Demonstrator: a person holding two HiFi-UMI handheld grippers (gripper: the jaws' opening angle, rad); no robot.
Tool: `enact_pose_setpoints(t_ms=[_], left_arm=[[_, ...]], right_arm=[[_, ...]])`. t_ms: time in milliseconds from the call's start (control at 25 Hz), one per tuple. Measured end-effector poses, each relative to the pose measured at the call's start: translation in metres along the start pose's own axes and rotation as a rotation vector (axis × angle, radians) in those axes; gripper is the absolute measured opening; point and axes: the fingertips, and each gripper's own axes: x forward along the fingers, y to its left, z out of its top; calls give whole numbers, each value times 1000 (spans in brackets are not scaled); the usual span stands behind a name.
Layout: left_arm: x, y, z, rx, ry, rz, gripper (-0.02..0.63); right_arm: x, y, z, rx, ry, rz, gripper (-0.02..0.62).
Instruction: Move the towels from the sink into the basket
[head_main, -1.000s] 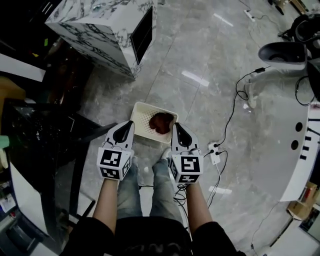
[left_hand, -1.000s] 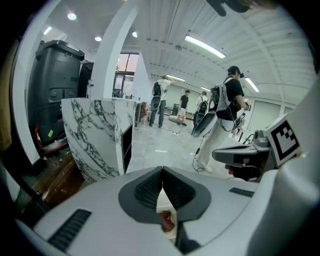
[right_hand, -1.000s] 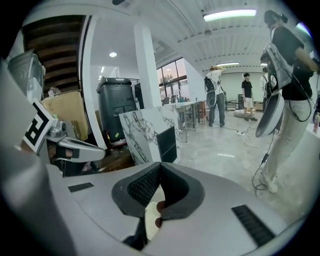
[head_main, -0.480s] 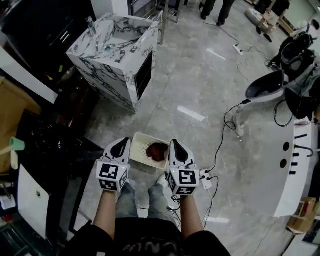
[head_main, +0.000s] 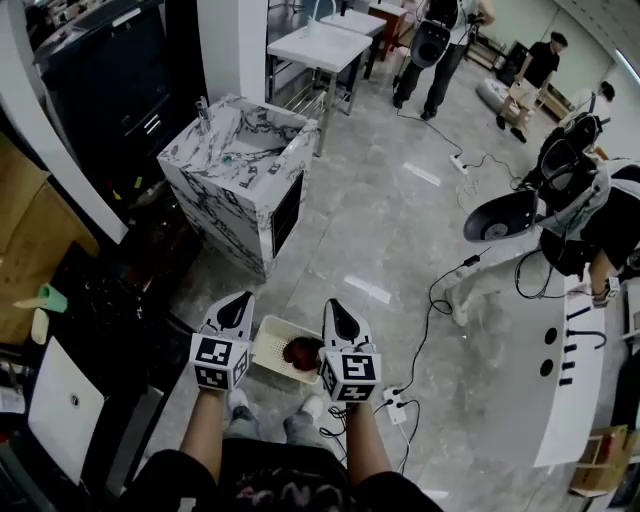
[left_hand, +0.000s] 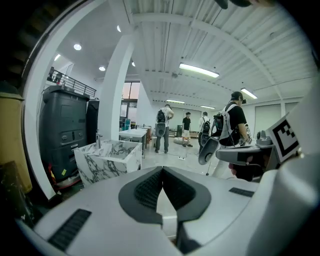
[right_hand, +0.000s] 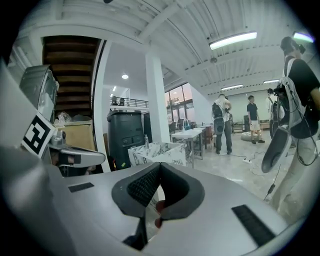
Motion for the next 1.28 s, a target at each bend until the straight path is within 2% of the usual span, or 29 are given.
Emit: enact_pose_setpoints(t_ms=[240,440,720,1280], left_arm=[[-17,0,43,9,-74,-1,15],[-24,-1,72,65,-115,-4,15],[-44,-3,112,99,-194,-8,15],[-66,0,122,107,-209,12,15]], right_arm=[[-16,3,35,-31,-46,-5,14],[-24,3,56,-44,-85,-15,14],[-33,20,89,-78,-151,12,14],[-37,35,103,-113,-165,28,14]])
